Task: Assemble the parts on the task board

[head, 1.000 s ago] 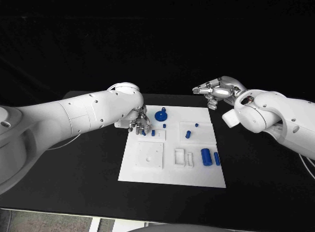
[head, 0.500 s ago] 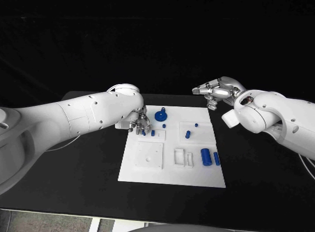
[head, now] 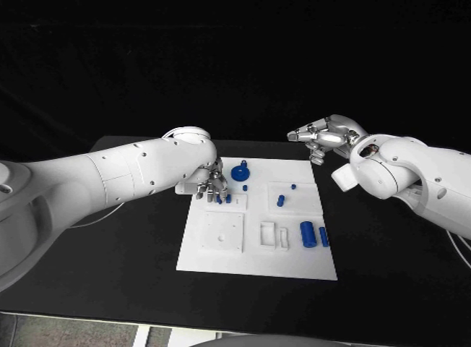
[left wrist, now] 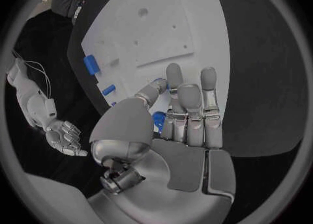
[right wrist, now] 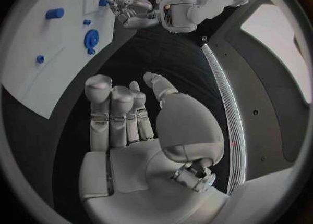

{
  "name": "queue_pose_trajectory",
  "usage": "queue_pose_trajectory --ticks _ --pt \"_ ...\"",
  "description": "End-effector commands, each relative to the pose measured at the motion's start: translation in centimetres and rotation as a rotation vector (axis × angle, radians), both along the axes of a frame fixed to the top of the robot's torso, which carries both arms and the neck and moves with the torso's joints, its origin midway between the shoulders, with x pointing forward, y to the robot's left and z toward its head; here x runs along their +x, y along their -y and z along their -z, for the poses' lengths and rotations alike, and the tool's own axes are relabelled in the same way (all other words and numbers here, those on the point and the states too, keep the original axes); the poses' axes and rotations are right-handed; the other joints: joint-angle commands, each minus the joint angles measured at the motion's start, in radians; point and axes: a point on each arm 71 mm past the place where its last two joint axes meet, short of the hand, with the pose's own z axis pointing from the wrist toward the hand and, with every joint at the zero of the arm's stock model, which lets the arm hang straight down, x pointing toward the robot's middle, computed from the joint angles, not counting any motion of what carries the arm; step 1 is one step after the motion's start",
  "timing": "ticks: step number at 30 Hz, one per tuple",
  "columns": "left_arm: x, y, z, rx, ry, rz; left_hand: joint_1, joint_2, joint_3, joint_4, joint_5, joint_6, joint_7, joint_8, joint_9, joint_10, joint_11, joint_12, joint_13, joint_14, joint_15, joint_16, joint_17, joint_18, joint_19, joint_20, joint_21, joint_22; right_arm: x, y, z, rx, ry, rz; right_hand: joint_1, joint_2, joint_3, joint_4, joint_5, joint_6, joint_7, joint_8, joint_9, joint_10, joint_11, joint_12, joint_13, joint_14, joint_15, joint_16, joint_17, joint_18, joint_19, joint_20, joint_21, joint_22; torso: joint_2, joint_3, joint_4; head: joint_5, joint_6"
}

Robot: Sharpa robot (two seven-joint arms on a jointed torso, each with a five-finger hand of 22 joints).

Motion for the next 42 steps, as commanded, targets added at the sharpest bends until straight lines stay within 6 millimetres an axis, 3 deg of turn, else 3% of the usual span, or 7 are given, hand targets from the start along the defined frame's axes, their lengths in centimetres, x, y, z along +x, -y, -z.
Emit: queue_pose_trajectory --ticks 1,25,42 --pt "-0.7 0.3 1.3 -0.006 -0.047 0.021 0.016 0.002 0.042 -0.042 -0.003 0.102 -0.093 -0.003 -0.016 0.031 -0.022 0.002 -0.001 -0.001 -0.006 0.002 0.002 -0.003 0.005 0.003 -0.005 0.019 -0.1 -0.1 0.1 -0.002 -0.004 -0.017 -0.009 0.0 0.005 -0.002 0.003 0.008 0.002 -0.004 -0.001 0.0 -0.004 0.002 0.0 -0.001 -0.006 -0.004 0.001 0.012 0.015 -0.007 -0.001 0.078 0.0 -0.0002 0.001 0.0 0.0" --pt "-0.5 -1.3 0.7 -0.06 0.139 -0.063 0.016 0.002 0.059 -0.057 0.018 0.12 -0.099 0.001 -0.019 0.032 -0.03 0.03 0.003 0.015 -0.01 0.0 0.007 0.002 0.015 -0.001 0.013 0.02 -0.1 0.0 0.3 -0.003 -0.006 -0.015 -0.01 0.0 0.007 -0.001 0.007 0.009 0.001 -0.004 -0.001 0.001 -0.004 0.003 0.001 -0.001 -0.006 -0.004 0.002 0.012 0.015 -0.007 0.0 0.078 0.0 -0.0015 0.002 0.002 -0.003" --pt "-1.1 -1.8 0.9 -0.06 0.133 -0.08 0.009 -0.002 0.063 -0.061 0.026 0.126 -0.102 0.006 -0.012 0.032 -0.032 0.041 0.0 0.018 -0.013 0.0 0.012 0.0 0.016 -0.005 0.018 0.02 -0.2 0.2 0.4 -0.006 -0.011 -0.017 -0.01 0.0 0.009 -0.001 0.01 0.01 0.001 -0.004 -0.001 0.0 -0.005 0.003 0.0 -0.001 -0.006 -0.004 0.002 0.012 0.015 -0.008 0.0 0.078 0.0 -0.0006 0.0003 0.008 -0.008"
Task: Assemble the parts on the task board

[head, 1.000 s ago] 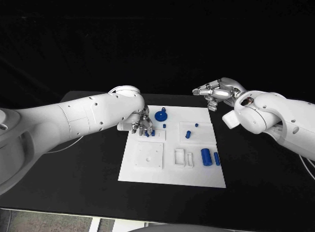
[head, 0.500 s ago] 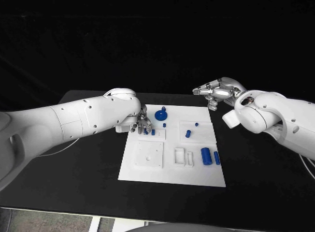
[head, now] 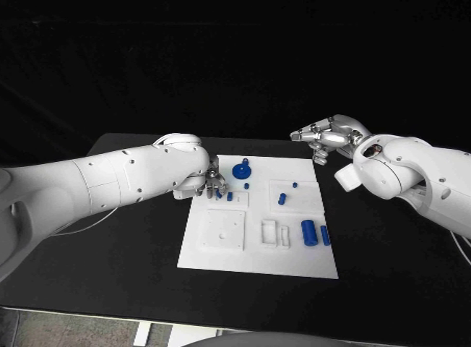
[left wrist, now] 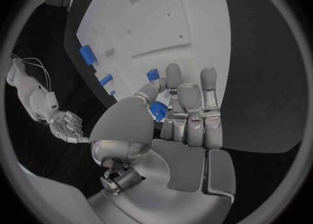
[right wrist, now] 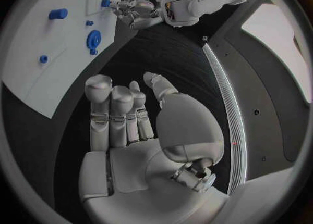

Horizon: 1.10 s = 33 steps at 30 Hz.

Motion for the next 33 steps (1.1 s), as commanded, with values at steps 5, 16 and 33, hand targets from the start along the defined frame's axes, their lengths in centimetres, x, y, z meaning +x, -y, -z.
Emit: queue_pose_trajectory --ticks 5,16,33 --pt "-0.37 -0.32 0.64 0.029 -0.02 -0.006 0.0 0.0 0.062 -0.06 0.004 0.115 -0.098 0.006 0.004 0.028 -0.029 0.007 -0.001 0.011 -0.018 0.001 0.003 -0.001 0.004 -0.001 0.004 0.02 -0.09 -0.12 0.08 -0.003 -0.004 -0.019 -0.01 0.0 0.006 0.002 0.006 0.006 -0.002 -0.004 -0.001 0.0 -0.005 0.003 0.0 -0.001 -0.006 -0.004 0.001 0.012 0.015 -0.008 0.0 0.078 0.0 0.0009 -0.0002 0.001 -0.002" --pt "-0.74 -0.72 0.84 0.047 -0.034 0.002 -0.001 -0.011 0.057 -0.046 0.003 0.113 -0.103 0.079 -0.096 0.028 -0.03 0.029 -0.001 0.01 -0.02 0.012 0.017 -0.005 0.006 -0.002 0.002 0.019 -0.13 -0.05 0.19 -0.002 -0.008 -0.019 -0.01 0.0 0.006 0.002 0.006 0.006 -0.002 -0.004 -0.001 0.0 -0.005 0.003 0.0 -0.001 -0.006 -0.004 0.001 0.012 0.015 -0.008 0.0 0.078 0.001 0.0007 -0.0003 0.002 -0.002" --pt "-0.99 -0.83 1.02 0.058 -0.027 0.014 0.001 -0.017 0.052 -0.04 -0.001 0.099 -0.106 0.138 -0.144 0.028 -0.031 0.045 0.004 0.01 -0.019 0.023 0.024 -0.003 0.009 0.0 0.001 0.02 -0.17 -0.01 0.29 -0.001 -0.011 -0.021 -0.013 0.0 0.011 0.003 0.008 0.01 -0.004 -0.004 -0.001 0.0 -0.005 0.002 0.0 -0.002 -0.006 -0.004 0.001 0.012 0.015 -0.008 -0.002 0.078 0.0 0.0006 -0.001 0.004 -0.002"
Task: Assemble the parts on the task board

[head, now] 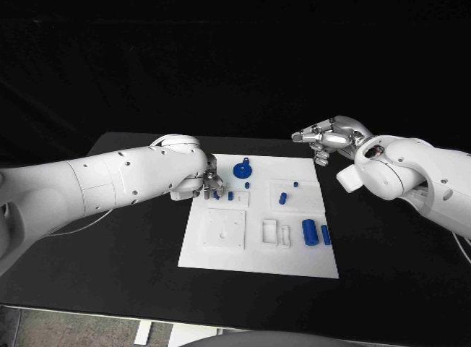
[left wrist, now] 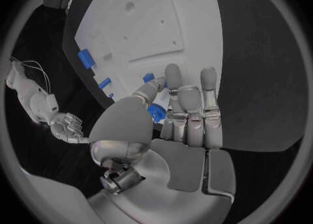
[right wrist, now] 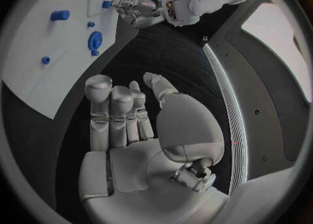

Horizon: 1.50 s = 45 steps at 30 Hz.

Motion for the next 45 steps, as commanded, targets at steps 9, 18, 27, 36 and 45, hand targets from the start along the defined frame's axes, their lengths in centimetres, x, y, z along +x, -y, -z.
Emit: queue_pose_trajectory --ticks 9,18,27,36,45 --pt "-0.48 -0.15 0.97 0.037 -0.028 0.016 0.01 0.0 0.046 -0.039 -0.006 0.099 -0.107 0.01 -0.008 0.028 -0.031 0.007 0.002 0.012 -0.017 0.008 0.001 -0.003 0.009 0.001 0.001 0.019 -0.08 -0.1 0.06 0.001 -0.004 -0.018 -0.013 0.0 0.01 0.0 0.013 0.007 0.001 -0.004 -0.001 -0.001 -0.006 0.002 0.0 -0.002 -0.007 -0.005 0.001 0.012 0.015 -0.008 -0.001 0.078 0.0 -0.0002 -0.0013 0.001 0.0" --pt "-0.73 0.02 1.13 0.039 -0.049 0.037 0.002 0.0 0.029 -0.011 -0.022 0.12 -0.114 0.018 -0.029 0.028 -0.034 0.032 0.02 0.012 -0.014 0.028 0.009 -0.004 0.012 0.006 -0.005 0.018 -0.09 -0.07 0.11 0.001 -0.006 -0.019 -0.013 -0.001 0.011 0.0 0.015 0.008 0.001 -0.004 -0.001 0.0 -0.006 0.002 0.001 -0.002 -0.007 -0.005 0.001 0.012 0.015 -0.008 -0.002 0.078 0.0 0.0001 -0.0006 0.0 0.0" --pt "-0.85 0.03 1.24 0.045 -0.065 0.048 -0.002 0.003 0.018 0.016 -0.038 0.141 -0.119 0.014 -0.054 0.027 -0.036 0.047 0.041 0.011 -0.012 0.043 0.012 -0.003 0.016 0.011 -0.009 0.018 -0.1 -0.03 0.15 0.001 -0.007 -0.018 -0.013 -0.001 0.013 0.0 0.017 0.009 0.0 -0.004 -0.001 0.0 -0.006 0.003 0.001 -0.001 -0.007 -0.004 0.002 0.012 0.015 -0.009 -0.001 0.078 0.0 0.0 -0.0008 0.001 0.0" --pt "-0.8 -0.12 1.27 0.048 -0.069 0.049 -0.019 0.028 0.015 0.043 -0.07 0.158 -0.121 0.007 -0.097 0.027 -0.036 0.049 0.06 0.01 -0.011 0.052 0.008 -0.004 0.019 0.013 -0.015 0.018 -0.1 -0.03 0.18 0.001 -0.007 -0.018 -0.013 -0.001 0.013 0.0 0.017 0.009 0.0 -0.004 -0.001 0.0 -0.006 0.003 0.001 -0.001 -0.007 -0.004 0.002 0.012 0.015 -0.009 -0.001 0.078 0.0 -0.0001 -0.001 0.003 0.001" --pt "-0.72 -0.14 1.25 0.046 -0.065 0.046 -0.047 0.055 0.027 0.026 -0.072 0.164 -0.121 0.008 -0.115 0.027 -0.036 0.047 0.069 0.008 -0.01 0.056 0.005 -0.004 0.021 0.013 -0.016 0.019 -0.09 -0.07 0.19 0.001 -0.007 -0.019 -0.013 -0.002 0.017 -0.001 0.024 0.009 0.001 -0.004 -0.001 0.0 -0.006 0.002 0.001 -0.001 -0.007 -0.004 0.002 0.012 0.015 -0.009 -0.002 0.078 0.001 0.0001 -0.0018 0.002 0.001"
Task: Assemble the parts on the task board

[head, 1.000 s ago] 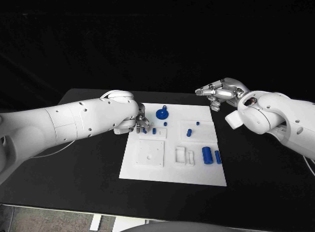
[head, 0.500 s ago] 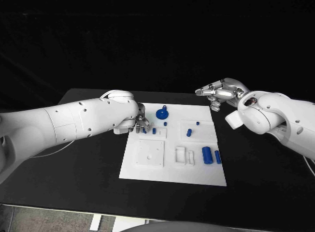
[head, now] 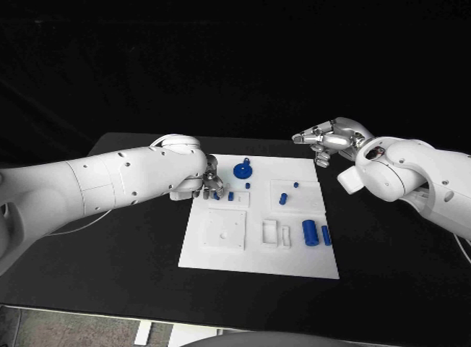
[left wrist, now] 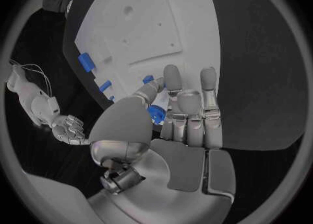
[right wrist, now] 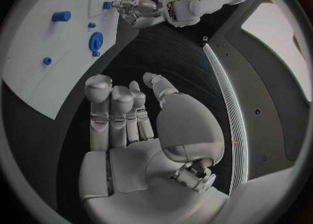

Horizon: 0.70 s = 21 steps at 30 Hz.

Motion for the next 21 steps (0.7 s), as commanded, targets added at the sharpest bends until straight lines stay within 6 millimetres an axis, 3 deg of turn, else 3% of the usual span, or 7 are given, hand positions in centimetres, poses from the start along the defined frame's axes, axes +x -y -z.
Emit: queue_pose_trajectory --ticks 1,7,10,15,21 --pt "-0.62 -0.05 1.27 0.031 -0.059 0.02 -0.005 0.019 0.006 -0.007 -0.003 0.156 -0.118 0.0 -0.008 0.023 -0.033 0.005 0.002 0.006 -0.015 0.007 -0.002 -0.004 0.006 -0.001 -0.004 0.019 -0.05 -0.13 0.02 0.002 -0.001 -0.015 -0.009 0.002 0.008 -0.001 0.005 0.009 0.001 -0.004 -0.001 0.0 -0.007 0.002 0.001 -0.001 -0.008 -0.004 0.001 0.012 0.015 -0.009 -0.002 0.078 0.001 0.0004 -0.0005 -0.002 0.0" --pt "-0.52 -0.03 1.25 0.031 -0.056 0.017 -0.013 0.025 0.003 0.0 -0.012 0.157 -0.119 0.001 -0.01 0.023 -0.033 0.005 0.003 0.006 -0.014 0.007 -0.003 -0.003 0.006 0.0 -0.004 0.019 -0.05 -0.15 0.03 0.002 -0.002 -0.016 -0.009 0.002 0.012 -0.002 0.008 0.01 0.0 -0.004 -0.001 -0.001 -0.007 0.001 0.0 -0.002 -0.008 -0.005 0.0 0.012 0.015 -0.009 -0.002 0.078 0.0 0.0005 -0.0002 -0.002 0.0" --pt "-0.46 -0.04 1.25 0.031 -0.054 0.015 -0.02 0.023 -0.007 0.012 -0.04 0.156 -0.119 0.002 -0.012 0.023 -0.033 0.005 0.004 0.006 -0.015 0.007 -0.003 -0.004 0.007 0.001 -0.005 0.018 -0.05 -0.15 0.03 0.002 -0.002 -0.016 -0.009 0.002 0.012 -0.002 0.008 0.01 0.0 -0.004 -0.001 -0.001 -0.007 0.001 0.0 -0.002 -0.008 -0.005 0.0 0.012 0.015 -0.009 -0.002 0.078 0.0 0.0005 0.0001 -0.003 0.0" --pt "-0.38 -0.03 1.23 0.032 -0.052 0.012 -0.019 -0.001 -0.047 0.046 -0.117 0.15 -0.12 0.0 -0.014 0.023 -0.033 -0.002 0.001 0.006 -0.016 0.001 -0.009 -0.007 0.009 -0.001 -0.011 0.017 -0.06 -0.16 0.03 0.002 -0.002 -0.016 -0.009 0.002 0.012 -0.002 0.008 0.01 0.0 -0.004 -0.001 -0.001 -0.007 0.001 0.0 -0.002 -0.008 -0.005 0.0 0.012 0.015 -0.009 -0.002 0.078 0.0 0.0006 -0.0005 -0.005 -0.001" --pt "-0.36 0.0 1.23 0.035 -0.052 0.011 -0.009 -0.035 -0.096 0.09 -0.158 0.148 -0.122 0.001 -0.015 0.024 -0.034 -0.004 -0.002 0.007 -0.017 -0.001 -0.013 -0.007 0.013 -0.001 -0.02 0.017 -0.07 -0.17 0.02 0.002 -0.001 -0.016 -0.009 0.002 0.012 -0.002 0.008 0.01 0.0 -0.004 -0.001 -0.001 -0.007 0.001 0.0 -0.002 -0.008 -0.005 0.0 0.012 0.015 -0.009 -0.002 0.078 0.0 0.0003 0.0007 -0.007 -0.003"
